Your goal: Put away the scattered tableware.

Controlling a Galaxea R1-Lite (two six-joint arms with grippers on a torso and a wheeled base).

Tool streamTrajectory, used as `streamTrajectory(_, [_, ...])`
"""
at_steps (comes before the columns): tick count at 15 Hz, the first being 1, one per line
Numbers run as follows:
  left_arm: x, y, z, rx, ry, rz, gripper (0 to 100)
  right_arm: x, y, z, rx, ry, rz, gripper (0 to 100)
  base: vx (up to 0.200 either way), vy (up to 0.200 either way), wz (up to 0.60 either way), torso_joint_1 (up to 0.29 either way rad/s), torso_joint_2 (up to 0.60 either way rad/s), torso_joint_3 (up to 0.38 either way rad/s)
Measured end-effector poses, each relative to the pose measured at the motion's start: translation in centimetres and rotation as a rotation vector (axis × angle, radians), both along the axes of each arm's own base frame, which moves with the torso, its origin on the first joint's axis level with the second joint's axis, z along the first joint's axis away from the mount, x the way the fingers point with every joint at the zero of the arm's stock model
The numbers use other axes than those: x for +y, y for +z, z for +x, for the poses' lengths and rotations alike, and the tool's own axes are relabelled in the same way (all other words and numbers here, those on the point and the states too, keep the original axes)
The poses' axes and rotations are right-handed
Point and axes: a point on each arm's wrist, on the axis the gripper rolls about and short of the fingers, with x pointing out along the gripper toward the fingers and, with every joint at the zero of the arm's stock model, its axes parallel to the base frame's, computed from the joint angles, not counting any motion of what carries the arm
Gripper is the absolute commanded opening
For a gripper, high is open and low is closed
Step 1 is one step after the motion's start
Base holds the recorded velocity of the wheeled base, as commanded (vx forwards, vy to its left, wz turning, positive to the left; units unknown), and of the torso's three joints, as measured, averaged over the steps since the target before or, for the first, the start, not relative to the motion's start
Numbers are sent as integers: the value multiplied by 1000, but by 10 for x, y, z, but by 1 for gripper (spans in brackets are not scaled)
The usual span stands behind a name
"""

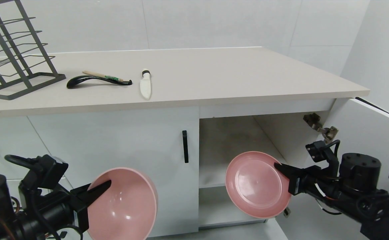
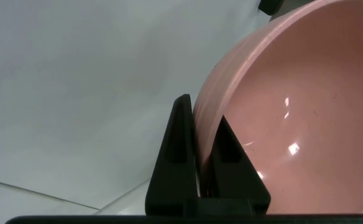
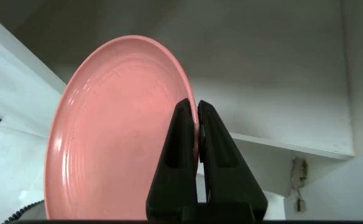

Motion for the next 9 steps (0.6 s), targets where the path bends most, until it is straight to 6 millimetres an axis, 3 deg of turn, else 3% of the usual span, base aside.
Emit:
streamTrajectory(5, [0,4,-1,-31,-1,-10,0,21,-33,36,16,36,-3,0,0,0,0,0,0,0])
streamTrajectory(9, [-2,5,-2,-41,-13,-13,0,22,-55,63,33,-4,43,0,0,0,0,0,0,0])
